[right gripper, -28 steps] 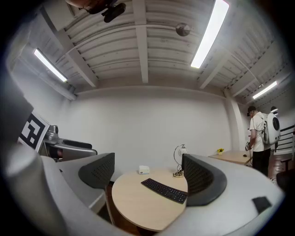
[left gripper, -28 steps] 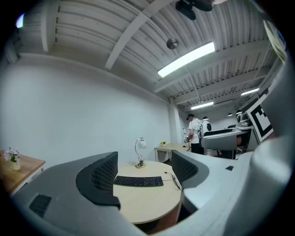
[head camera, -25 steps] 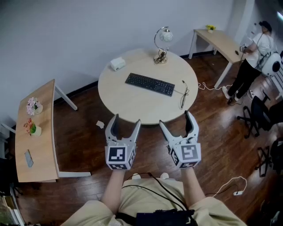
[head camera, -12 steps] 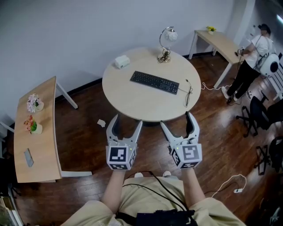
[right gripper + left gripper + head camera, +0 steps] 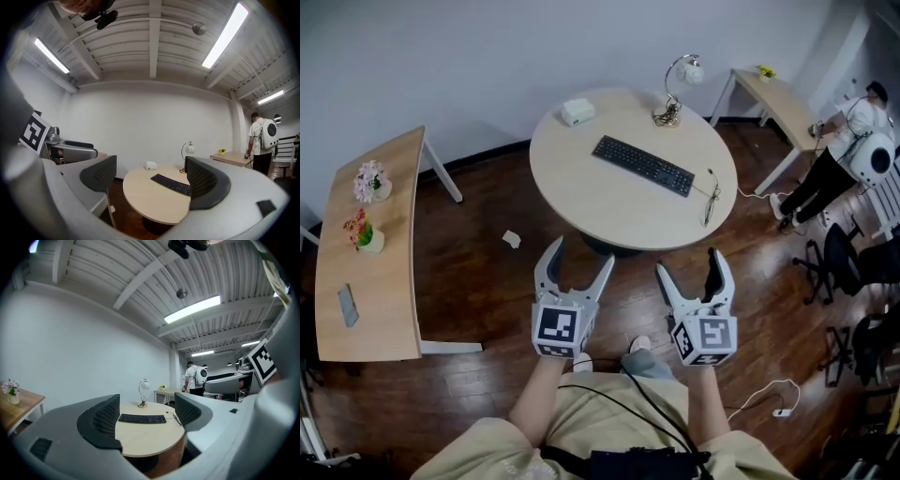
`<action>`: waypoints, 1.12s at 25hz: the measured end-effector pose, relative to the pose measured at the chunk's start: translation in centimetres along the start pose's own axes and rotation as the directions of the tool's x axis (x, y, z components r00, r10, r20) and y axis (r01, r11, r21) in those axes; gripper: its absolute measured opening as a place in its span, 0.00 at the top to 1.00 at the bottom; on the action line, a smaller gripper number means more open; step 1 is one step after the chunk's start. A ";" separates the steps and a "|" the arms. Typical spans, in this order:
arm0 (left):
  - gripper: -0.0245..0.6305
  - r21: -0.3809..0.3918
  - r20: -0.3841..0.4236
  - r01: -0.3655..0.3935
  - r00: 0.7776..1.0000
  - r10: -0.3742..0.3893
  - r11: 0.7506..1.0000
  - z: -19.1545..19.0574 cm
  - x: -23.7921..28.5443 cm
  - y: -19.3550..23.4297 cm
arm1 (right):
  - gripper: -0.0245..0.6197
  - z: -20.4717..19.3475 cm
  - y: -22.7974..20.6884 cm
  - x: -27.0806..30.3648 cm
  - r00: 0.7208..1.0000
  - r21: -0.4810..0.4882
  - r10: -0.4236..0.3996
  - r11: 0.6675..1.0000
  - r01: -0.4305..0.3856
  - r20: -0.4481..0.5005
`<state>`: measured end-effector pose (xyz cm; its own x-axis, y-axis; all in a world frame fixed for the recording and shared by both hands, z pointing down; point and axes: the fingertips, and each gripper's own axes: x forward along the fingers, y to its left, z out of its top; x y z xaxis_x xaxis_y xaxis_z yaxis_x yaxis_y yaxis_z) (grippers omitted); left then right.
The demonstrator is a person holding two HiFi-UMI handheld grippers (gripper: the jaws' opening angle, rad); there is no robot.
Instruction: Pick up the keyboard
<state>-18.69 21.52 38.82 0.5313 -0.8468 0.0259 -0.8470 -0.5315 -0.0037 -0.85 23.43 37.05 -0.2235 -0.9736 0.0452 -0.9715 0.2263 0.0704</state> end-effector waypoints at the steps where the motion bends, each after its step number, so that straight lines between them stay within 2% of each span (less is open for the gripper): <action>1: 0.43 -0.002 -0.005 -0.003 1.000 0.002 1.000 -0.3 0.0 0.1 | 0.22 -0.4 0.0 0.2 1.000 0.006 0.002 1.000 -0.001 -0.007; 8: 0.43 0.008 -0.043 -0.024 0.999 0.024 1.000 -1.7 3.1 0.4 | 0.22 -2.7 -1.9 4.2 0.999 0.056 0.029 0.998 -0.027 -0.032; 12: 0.43 0.036 -0.059 -0.052 0.997 0.054 0.998 -1.6 6.7 1.7 | 0.22 -2.9 -4.0 8.8 0.998 0.093 0.055 0.994 -0.055 0.001; 19: 0.43 0.102 -0.064 -0.060 0.996 0.067 0.993 0.5 16.2 2.4 | 0.22 -1.1 -10.9 16.8 0.997 0.124 0.044 0.991 -0.050 0.058; 28: 0.43 0.114 -0.138 -0.029 0.989 0.045 0.993 -0.7 26.4 0.1 | 0.22 -3.0 -19.4 22.9 0.998 0.193 0.058 0.979 -0.064 0.039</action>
<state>-4.80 -0.85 40.19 0.4851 -0.8590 0.1639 -0.8548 -0.5053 -0.1182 13.12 -3.17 39.69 -0.2820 -0.9594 0.0105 -0.9521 0.2785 -0.1263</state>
